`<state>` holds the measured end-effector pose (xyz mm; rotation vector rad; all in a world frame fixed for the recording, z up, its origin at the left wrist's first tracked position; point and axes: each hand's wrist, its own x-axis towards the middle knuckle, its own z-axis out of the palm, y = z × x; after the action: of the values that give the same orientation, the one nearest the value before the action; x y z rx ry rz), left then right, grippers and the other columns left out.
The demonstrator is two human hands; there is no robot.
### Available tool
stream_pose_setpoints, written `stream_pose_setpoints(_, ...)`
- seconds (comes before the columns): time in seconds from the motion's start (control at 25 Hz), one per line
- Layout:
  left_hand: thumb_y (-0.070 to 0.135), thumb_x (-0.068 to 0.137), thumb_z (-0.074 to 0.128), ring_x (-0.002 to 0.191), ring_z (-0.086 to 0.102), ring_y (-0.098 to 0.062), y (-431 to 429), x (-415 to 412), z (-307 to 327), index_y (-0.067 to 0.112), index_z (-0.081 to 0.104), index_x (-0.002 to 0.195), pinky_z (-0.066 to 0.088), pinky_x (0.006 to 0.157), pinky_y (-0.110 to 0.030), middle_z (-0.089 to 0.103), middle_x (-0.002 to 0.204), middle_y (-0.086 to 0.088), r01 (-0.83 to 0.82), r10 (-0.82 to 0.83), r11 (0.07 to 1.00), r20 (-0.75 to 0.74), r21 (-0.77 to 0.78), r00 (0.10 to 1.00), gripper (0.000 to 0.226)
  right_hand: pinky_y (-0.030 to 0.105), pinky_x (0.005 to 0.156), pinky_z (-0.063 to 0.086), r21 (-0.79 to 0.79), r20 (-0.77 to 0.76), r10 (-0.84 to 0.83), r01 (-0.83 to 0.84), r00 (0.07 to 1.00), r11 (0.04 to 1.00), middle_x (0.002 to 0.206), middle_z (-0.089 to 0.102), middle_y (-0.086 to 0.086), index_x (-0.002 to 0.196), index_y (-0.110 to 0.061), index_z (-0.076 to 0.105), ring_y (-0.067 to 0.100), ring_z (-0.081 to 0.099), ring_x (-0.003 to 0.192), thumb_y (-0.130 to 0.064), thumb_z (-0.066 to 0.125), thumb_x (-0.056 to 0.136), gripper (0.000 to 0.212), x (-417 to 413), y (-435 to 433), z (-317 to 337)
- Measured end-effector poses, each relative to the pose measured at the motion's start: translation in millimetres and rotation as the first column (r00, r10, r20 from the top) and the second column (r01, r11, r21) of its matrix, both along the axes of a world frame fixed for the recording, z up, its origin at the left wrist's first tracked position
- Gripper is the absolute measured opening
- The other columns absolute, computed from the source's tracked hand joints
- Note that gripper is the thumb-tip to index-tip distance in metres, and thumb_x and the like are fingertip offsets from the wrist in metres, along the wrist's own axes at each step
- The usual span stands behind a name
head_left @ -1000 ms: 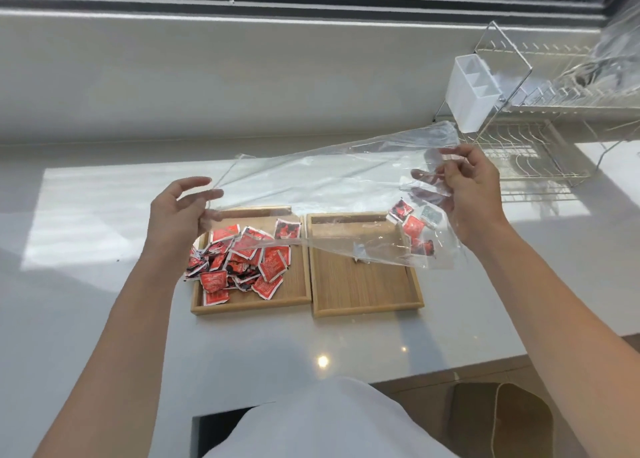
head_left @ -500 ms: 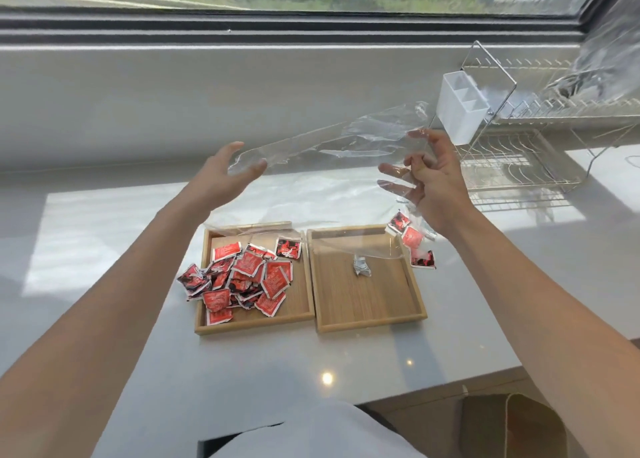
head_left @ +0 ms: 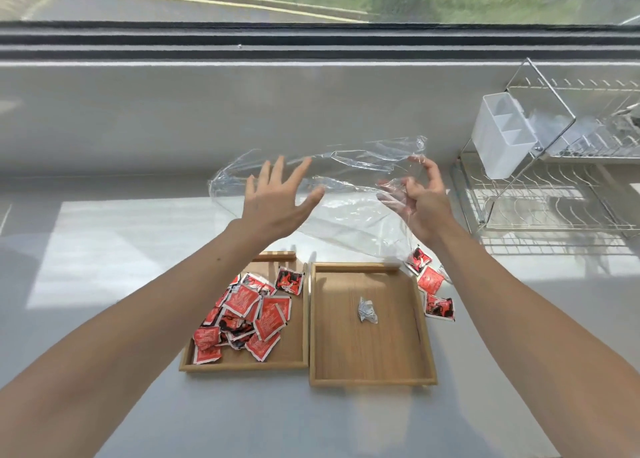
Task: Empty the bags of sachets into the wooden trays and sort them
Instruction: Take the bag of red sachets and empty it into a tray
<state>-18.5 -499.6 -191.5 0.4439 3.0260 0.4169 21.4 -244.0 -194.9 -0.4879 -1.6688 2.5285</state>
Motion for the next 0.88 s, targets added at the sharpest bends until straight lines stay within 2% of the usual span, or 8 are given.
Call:
stream_pose_setpoints(0.2, 0.078, 0.087, 0.015, 0.151, 0.001, -0.031, 14, -43, -35, 0.05, -0.001, 0.151, 0.008, 0.12, -0.053, 0.001, 0.165, -0.008, -0.036, 0.052, 0.991, 0.123, -0.129, 0.991, 0.072, 0.056, 0.089, 0.055, -0.007, 0.134, 0.036, -0.035, 0.99, 0.999, 0.078, 0.049, 0.002, 0.137, -0.025, 0.04, 0.03, 0.074, 0.089, 0.006, 0.029, 0.103, 0.047, -60, 18, -43)
stream_pose_setpoints(0.36, 0.078, 0.087, 0.016, 0.151, -0.003, -0.033, 26, -74, -72, 0.048, -0.002, 0.152, 0.007, 0.12, -0.053, -0.003, 0.165, -0.011, 0.042, -0.015, 0.983, 0.151, -0.177, 0.988, 0.074, 0.048, 0.072, 0.062, -0.001, 0.237, 0.047, -0.048, 0.97, 0.999, 0.072, 0.048, 0.0, 0.128, -0.027, 0.043, 0.025, 0.076, 0.075, 0.007, 0.03, 0.103, 0.044, -96, 29, -76)
stream_pose_setpoints(0.44, 0.079, 0.086, 0.018, 0.151, -0.005, -0.035, 32, -88, -91, 0.048, -0.003, 0.152, 0.006, 0.12, -0.054, -0.005, 0.164, -0.012, 0.101, -0.07, 0.975, 0.156, -0.197, 0.985, 0.075, 0.038, 0.055, 0.062, 0.074, 0.285, 0.019, -0.042, 0.958, 0.996, 0.079, 0.047, 0.003, 0.124, -0.028, 0.044, 0.022, 0.075, 0.071, 0.007, 0.031, 0.103, 0.043, -107, 34, -95)
stream_pose_setpoints(0.6, 0.081, 0.085, 0.018, 0.15, -0.008, -0.038, 39, -104, -127, 0.048, -0.008, 0.151, 0.002, 0.12, -0.055, -0.007, 0.164, -0.013, 0.182, -0.124, 0.95, 0.229, -0.253, 0.965, 0.078, 0.024, 0.046, 0.056, 0.392, 0.344, -0.075, -0.07, 0.936, 0.917, 0.097, 0.049, 0.014, 0.127, -0.016, 0.044, 0.017, 0.067, 0.067, 0.004, 0.035, 0.099, 0.035, -118, 45, -130)
stream_pose_setpoints(0.68, 0.082, 0.084, 0.016, 0.149, -0.01, -0.038, 41, -106, -144, 0.048, -0.01, 0.15, 0.0, 0.119, -0.057, -0.009, 0.164, -0.012, 0.19, -0.113, 0.944, 0.277, -0.269, 0.954, 0.079, 0.013, 0.053, 0.049, 0.596, 0.323, -0.131, -0.094, 0.937, 0.798, 0.107, 0.053, 0.016, 0.134, -0.012, 0.041, 0.024, 0.063, 0.084, 0.001, 0.037, 0.097, 0.038, -120, 49, -141)
stream_pose_setpoints(0.72, 0.082, 0.084, 0.015, 0.149, -0.011, -0.039, 43, -107, -152, 0.048, -0.011, 0.15, -0.001, 0.119, -0.059, -0.011, 0.164, -0.011, 0.191, -0.106, 0.945, 0.301, -0.267, 0.948, 0.079, 0.011, 0.065, 0.047, 0.698, 0.285, -0.159, -0.091, 0.945, 0.711, 0.116, 0.052, 0.017, 0.137, -0.01, 0.039, 0.027, 0.059, 0.097, -0.002, 0.038, 0.097, 0.04, -121, 51, -146)
stream_pose_setpoints(0.8, 0.083, 0.083, 0.013, 0.148, -0.013, -0.04, 46, -106, -164, 0.048, -0.013, 0.15, -0.001, 0.117, -0.062, -0.013, 0.163, -0.011, 0.193, -0.104, 0.945, 0.315, -0.264, 0.943, 0.08, 0.024, 0.099, 0.039, 0.883, 0.129, -0.158, -0.041, 0.979, 0.467, 0.136, 0.044, 0.016, 0.14, -0.007, 0.038, 0.029, 0.047, 0.121, -0.01, 0.041, 0.098, 0.043, -119, 47, -151)
stream_pose_setpoints(0.88, 0.083, 0.083, 0.012, 0.148, -0.013, -0.042, 48, -106, -173, 0.046, -0.014, 0.15, 0.0, 0.116, -0.065, -0.014, 0.163, -0.012, 0.19, -0.11, 0.947, 0.295, -0.259, 0.949, 0.08, 0.044, 0.115, 0.029, 0.992, 0.004, 0.015, -0.006, 1.0, 0.123, 0.149, 0.038, 0.018, 0.143, -0.007, 0.04, 0.034, 0.035, 0.139, -0.026, 0.041, 0.099, 0.047, -117, 33, -154)
